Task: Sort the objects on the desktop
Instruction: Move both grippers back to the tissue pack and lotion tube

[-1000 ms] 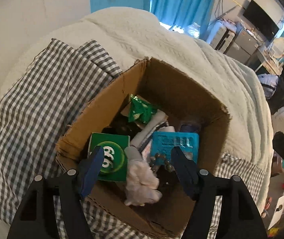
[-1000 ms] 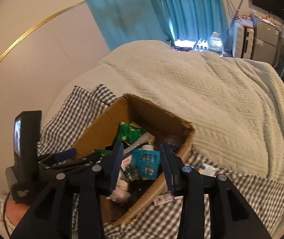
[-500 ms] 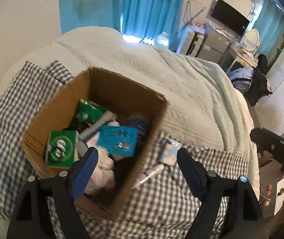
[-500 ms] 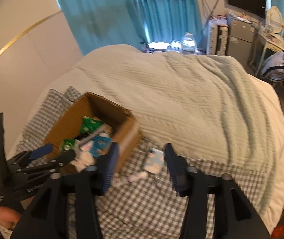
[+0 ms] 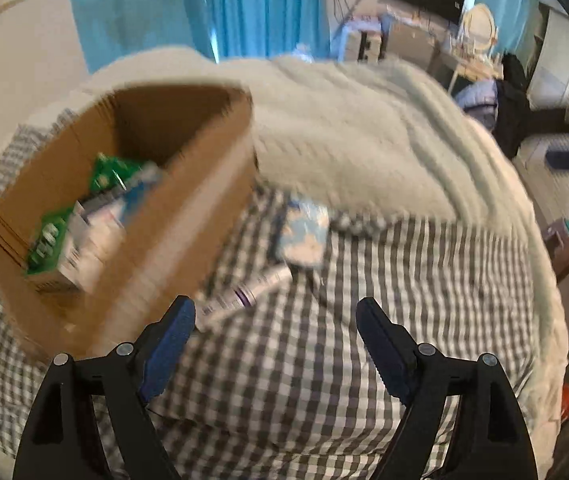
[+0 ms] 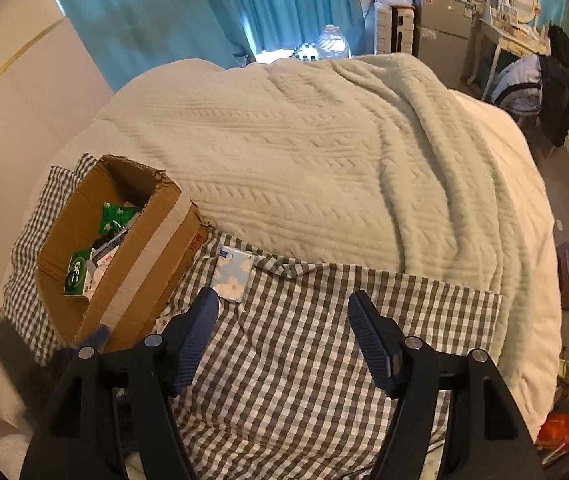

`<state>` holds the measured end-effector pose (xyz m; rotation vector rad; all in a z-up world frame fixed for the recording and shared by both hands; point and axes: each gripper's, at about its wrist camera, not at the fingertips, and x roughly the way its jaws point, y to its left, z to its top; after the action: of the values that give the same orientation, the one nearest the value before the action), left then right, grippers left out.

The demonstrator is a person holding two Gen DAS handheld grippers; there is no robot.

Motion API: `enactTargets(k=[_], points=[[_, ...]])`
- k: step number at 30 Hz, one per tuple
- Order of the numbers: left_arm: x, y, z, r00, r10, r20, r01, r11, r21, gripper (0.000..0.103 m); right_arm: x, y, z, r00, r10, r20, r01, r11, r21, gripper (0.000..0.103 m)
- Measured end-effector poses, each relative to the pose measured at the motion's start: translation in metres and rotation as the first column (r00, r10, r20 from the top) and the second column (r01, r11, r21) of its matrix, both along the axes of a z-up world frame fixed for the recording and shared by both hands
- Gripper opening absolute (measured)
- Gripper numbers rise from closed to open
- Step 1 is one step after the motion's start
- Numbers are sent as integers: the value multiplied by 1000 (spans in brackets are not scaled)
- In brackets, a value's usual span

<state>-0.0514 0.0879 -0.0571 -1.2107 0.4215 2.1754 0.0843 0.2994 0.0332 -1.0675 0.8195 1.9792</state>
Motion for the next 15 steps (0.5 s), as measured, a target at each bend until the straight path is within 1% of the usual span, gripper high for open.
enactTargets(k=[4, 7, 11, 13, 15], points=[[-3, 10, -36, 999, 9, 43, -6, 998, -59, 85, -5, 5, -12, 1000, 14, -23, -15, 999, -45, 69], [-9, 17, -53, 999, 16, 38, -12, 995, -103, 85, -11, 8, -22, 999, 38, 8, -38, 998, -41, 69], [-24, 20, -69, 999, 35, 41, -30, 994, -108, 85, -15, 17, -39, 998, 49, 45, -46, 998, -50, 69], [-32, 21, -79, 997, 56, 50, -50, 992, -116, 85, -14, 23, -50, 998, 37, 50, -33, 997, -71, 69], [-38, 21, -86, 995, 71, 63, -64, 992, -107, 85, -15, 28, -62, 999, 24, 44, -19, 994, -104, 69]])
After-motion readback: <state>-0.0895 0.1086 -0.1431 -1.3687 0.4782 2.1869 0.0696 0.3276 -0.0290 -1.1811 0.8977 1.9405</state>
